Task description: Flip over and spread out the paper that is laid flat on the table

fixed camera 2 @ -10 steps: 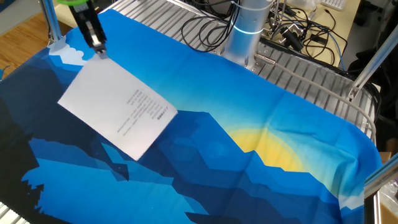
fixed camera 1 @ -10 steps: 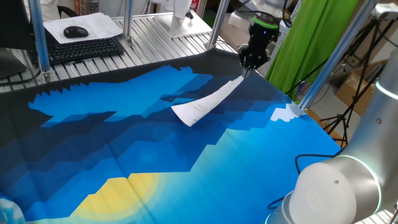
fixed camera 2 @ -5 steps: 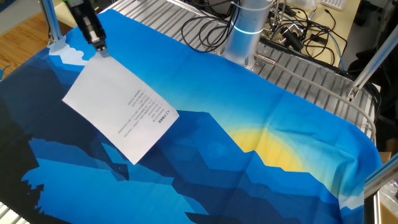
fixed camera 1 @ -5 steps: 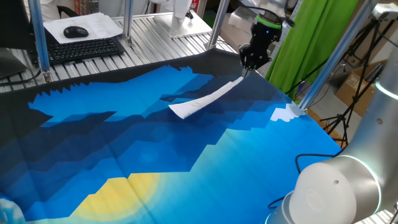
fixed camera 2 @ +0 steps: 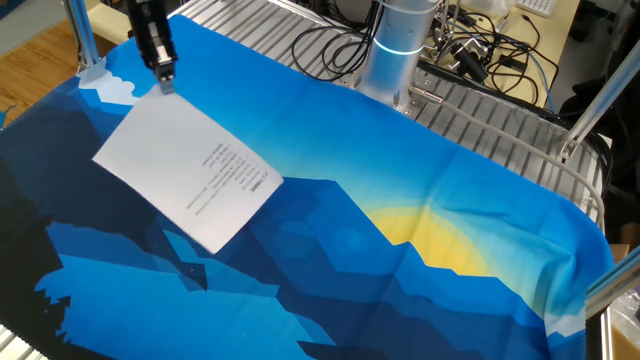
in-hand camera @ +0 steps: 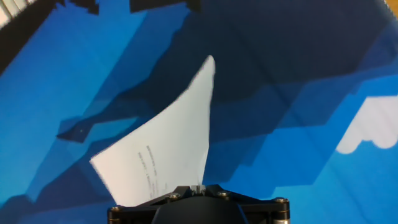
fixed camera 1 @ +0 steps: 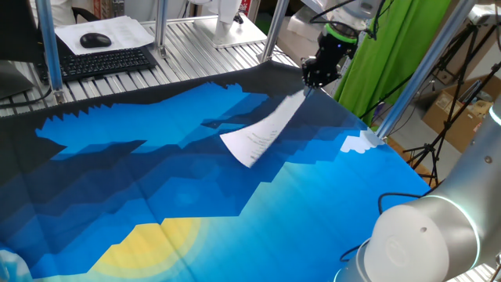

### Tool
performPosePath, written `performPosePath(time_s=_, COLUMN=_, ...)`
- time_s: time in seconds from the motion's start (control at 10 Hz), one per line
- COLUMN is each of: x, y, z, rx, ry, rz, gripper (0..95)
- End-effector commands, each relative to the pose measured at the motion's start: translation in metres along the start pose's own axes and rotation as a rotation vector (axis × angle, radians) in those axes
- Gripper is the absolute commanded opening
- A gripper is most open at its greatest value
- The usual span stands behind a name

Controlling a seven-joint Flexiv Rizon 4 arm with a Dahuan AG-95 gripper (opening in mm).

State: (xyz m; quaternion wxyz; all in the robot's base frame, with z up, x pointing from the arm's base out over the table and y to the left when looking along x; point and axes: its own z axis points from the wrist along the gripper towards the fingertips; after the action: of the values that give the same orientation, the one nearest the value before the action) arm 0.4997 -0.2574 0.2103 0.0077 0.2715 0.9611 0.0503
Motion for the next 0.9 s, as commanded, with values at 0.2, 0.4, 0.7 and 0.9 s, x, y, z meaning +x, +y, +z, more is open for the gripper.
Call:
performPosePath(time_s=0.2, x=0.006, y=0.000, z=-0.001, rx=0.005, ry=0.000, rz=-0.007, gripper=0.0)
performPosePath(time_s=0.4, x=0.006, y=0.000, z=-0.016, rx=0.005, ry=0.006, rz=-0.011, gripper=0.0)
performPosePath(time_s=0.7, x=0.006, y=-0.013, z=-0.073, rx=0.015, ry=0.044, rz=-0.058, gripper=0.0)
performPosePath(time_s=0.9, x=0.006, y=-0.023, z=-0.099, rx=0.028, ry=0.068, rz=-0.079, gripper=0.0)
